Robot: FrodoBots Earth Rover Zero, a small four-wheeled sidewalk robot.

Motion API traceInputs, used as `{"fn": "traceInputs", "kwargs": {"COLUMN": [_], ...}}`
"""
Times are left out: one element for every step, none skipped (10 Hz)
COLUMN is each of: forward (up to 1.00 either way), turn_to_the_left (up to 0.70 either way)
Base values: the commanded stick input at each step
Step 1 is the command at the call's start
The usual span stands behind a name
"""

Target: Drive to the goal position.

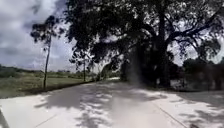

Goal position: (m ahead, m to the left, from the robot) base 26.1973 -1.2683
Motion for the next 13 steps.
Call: {"fn": "traceInputs", "kwargs": {"forward": [0.69,0.69,0.69,0.69,0.69,0.69,0.69,0.69,0.69,0.69,0.69,0.69,0.69], "turn_to_the_left": [0.01,0.01,0.01,0.01,0.01,0.01,0.01,0.01,0.01,0.01,0.01,0.01,0.01]}}
